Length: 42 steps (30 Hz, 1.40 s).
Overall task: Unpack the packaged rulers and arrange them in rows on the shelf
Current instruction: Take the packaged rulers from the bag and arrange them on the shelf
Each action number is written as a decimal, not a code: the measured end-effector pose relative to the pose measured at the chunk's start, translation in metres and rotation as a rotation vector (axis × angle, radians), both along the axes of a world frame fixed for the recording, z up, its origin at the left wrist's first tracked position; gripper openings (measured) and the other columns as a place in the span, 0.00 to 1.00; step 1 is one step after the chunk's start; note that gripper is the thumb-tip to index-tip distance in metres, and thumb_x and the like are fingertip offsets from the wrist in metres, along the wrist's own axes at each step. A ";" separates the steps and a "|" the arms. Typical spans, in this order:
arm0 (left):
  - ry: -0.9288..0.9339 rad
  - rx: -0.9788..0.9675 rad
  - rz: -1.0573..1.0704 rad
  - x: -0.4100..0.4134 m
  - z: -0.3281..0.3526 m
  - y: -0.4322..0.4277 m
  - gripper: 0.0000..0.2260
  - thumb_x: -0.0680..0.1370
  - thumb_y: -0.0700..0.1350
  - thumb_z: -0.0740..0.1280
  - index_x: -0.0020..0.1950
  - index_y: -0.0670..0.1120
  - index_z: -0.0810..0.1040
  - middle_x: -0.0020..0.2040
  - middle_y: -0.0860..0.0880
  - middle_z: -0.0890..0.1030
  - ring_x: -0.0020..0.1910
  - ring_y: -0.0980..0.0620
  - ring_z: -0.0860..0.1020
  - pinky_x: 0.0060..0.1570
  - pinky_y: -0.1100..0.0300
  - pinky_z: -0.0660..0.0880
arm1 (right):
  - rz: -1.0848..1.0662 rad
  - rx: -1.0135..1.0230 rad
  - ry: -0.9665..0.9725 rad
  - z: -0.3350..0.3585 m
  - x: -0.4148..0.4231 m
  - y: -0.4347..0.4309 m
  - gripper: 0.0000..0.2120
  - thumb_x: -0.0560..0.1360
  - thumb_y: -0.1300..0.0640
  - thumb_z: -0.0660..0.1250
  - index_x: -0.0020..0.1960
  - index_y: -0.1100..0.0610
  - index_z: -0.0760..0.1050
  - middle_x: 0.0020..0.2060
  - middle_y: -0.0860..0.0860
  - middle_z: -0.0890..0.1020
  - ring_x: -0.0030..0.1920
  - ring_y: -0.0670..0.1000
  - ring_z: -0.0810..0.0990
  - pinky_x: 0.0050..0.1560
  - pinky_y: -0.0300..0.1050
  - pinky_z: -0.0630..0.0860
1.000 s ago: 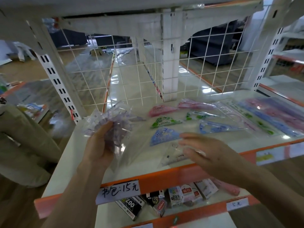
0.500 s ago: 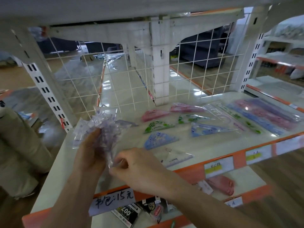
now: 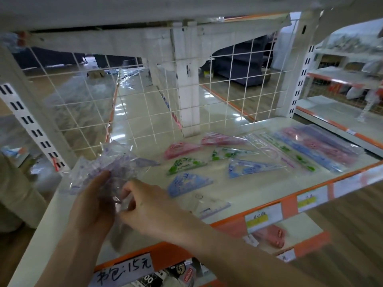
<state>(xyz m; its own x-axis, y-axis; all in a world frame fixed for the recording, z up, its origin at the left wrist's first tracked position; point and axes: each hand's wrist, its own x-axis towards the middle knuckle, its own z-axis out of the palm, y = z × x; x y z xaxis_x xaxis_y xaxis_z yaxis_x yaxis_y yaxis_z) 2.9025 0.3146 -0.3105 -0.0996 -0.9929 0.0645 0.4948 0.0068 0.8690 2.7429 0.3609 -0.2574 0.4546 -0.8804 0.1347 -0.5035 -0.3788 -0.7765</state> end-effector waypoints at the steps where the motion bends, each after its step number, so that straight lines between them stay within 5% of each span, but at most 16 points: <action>1: -0.007 -0.008 -0.004 -0.001 0.001 -0.001 0.13 0.72 0.50 0.68 0.54 0.46 0.76 0.39 0.48 0.77 0.37 0.52 0.78 0.38 0.60 0.79 | -0.004 -0.014 -0.009 0.001 0.001 -0.002 0.12 0.77 0.55 0.66 0.59 0.55 0.70 0.49 0.54 0.80 0.49 0.53 0.79 0.51 0.51 0.77; 4: 0.064 -0.070 0.076 0.008 0.008 -0.004 0.10 0.72 0.50 0.71 0.48 0.46 0.77 0.39 0.49 0.78 0.38 0.53 0.79 0.39 0.61 0.79 | -0.017 0.011 -0.002 0.007 -0.001 -0.019 0.12 0.76 0.54 0.66 0.57 0.55 0.71 0.48 0.54 0.81 0.48 0.55 0.80 0.48 0.48 0.76; 9: 0.163 -0.156 0.210 0.030 0.023 -0.018 0.11 0.81 0.35 0.53 0.41 0.42 0.71 0.30 0.50 0.75 0.30 0.55 0.75 0.35 0.64 0.76 | -0.212 -0.068 0.202 0.022 -0.008 -0.096 0.09 0.75 0.54 0.65 0.54 0.54 0.76 0.54 0.54 0.82 0.53 0.53 0.79 0.48 0.41 0.70; 15: 0.166 -0.055 0.317 0.041 0.007 -0.035 0.04 0.73 0.39 0.65 0.42 0.40 0.70 0.32 0.45 0.73 0.27 0.51 0.73 0.29 0.60 0.75 | -0.213 -0.007 0.638 0.006 0.037 -0.158 0.27 0.76 0.40 0.62 0.64 0.62 0.72 0.62 0.61 0.75 0.62 0.60 0.74 0.57 0.46 0.71; 21: 0.108 0.064 0.303 0.039 -0.004 -0.038 0.11 0.71 0.41 0.70 0.51 0.40 0.75 0.35 0.45 0.76 0.28 0.51 0.76 0.25 0.63 0.72 | -0.140 0.050 0.708 0.013 0.062 -0.177 0.15 0.74 0.56 0.68 0.59 0.61 0.76 0.59 0.56 0.79 0.56 0.56 0.79 0.51 0.44 0.73; 24: 0.131 0.035 0.272 0.042 -0.005 -0.041 0.19 0.72 0.44 0.70 0.59 0.36 0.74 0.39 0.44 0.78 0.34 0.48 0.76 0.31 0.59 0.74 | -0.079 0.125 0.746 0.018 0.064 -0.181 0.06 0.74 0.57 0.69 0.48 0.59 0.76 0.52 0.57 0.82 0.41 0.55 0.77 0.42 0.41 0.71; 26: 0.149 0.078 0.262 0.042 -0.005 -0.043 0.27 0.72 0.45 0.71 0.67 0.36 0.70 0.47 0.43 0.76 0.43 0.47 0.75 0.36 0.57 0.73 | -0.060 0.154 0.754 0.019 0.064 -0.184 0.10 0.73 0.54 0.70 0.41 0.59 0.73 0.46 0.57 0.82 0.36 0.53 0.76 0.36 0.40 0.70; 29: 0.242 0.175 0.245 0.039 -0.003 -0.047 0.15 0.68 0.47 0.74 0.52 0.43 0.82 0.43 0.48 0.77 0.41 0.52 0.74 0.40 0.59 0.71 | -0.042 0.204 0.774 0.019 0.065 -0.184 0.18 0.71 0.46 0.72 0.35 0.58 0.71 0.36 0.54 0.78 0.32 0.52 0.75 0.29 0.39 0.66; 32: 0.394 0.199 0.269 0.033 0.004 -0.047 0.07 0.72 0.43 0.65 0.46 0.43 0.81 0.38 0.48 0.80 0.40 0.51 0.78 0.57 0.55 0.71 | -0.054 0.236 0.766 0.018 0.064 -0.180 0.19 0.71 0.44 0.71 0.35 0.58 0.70 0.33 0.54 0.76 0.31 0.52 0.73 0.30 0.40 0.66; 35: 0.446 0.215 0.262 0.031 0.007 -0.046 0.09 0.75 0.43 0.63 0.42 0.44 0.82 0.33 0.50 0.81 0.33 0.54 0.80 0.45 0.59 0.78 | -0.066 0.193 0.747 0.014 0.068 -0.176 0.16 0.72 0.46 0.71 0.39 0.59 0.74 0.40 0.55 0.79 0.36 0.53 0.77 0.34 0.40 0.68; 37: 0.463 0.223 0.262 0.030 0.008 -0.046 0.13 0.78 0.42 0.61 0.41 0.43 0.84 0.34 0.49 0.82 0.32 0.53 0.81 0.36 0.61 0.80 | -0.101 0.149 0.725 0.014 0.070 -0.171 0.17 0.72 0.47 0.72 0.52 0.59 0.77 0.50 0.56 0.81 0.48 0.55 0.80 0.41 0.40 0.69; 40: 0.447 0.236 0.235 0.022 0.021 -0.039 0.13 0.80 0.43 0.57 0.50 0.38 0.80 0.42 0.41 0.84 0.38 0.46 0.84 0.35 0.56 0.81 | -0.121 0.159 0.677 0.010 0.071 -0.169 0.24 0.72 0.47 0.71 0.61 0.60 0.74 0.59 0.56 0.79 0.57 0.57 0.79 0.46 0.42 0.69; 42: 0.456 0.257 0.215 0.017 0.028 -0.035 0.12 0.81 0.43 0.56 0.51 0.38 0.77 0.38 0.41 0.83 0.34 0.48 0.83 0.30 0.59 0.79 | -0.118 0.167 0.651 0.007 0.070 -0.170 0.22 0.73 0.48 0.71 0.61 0.61 0.74 0.59 0.57 0.79 0.57 0.57 0.78 0.45 0.41 0.69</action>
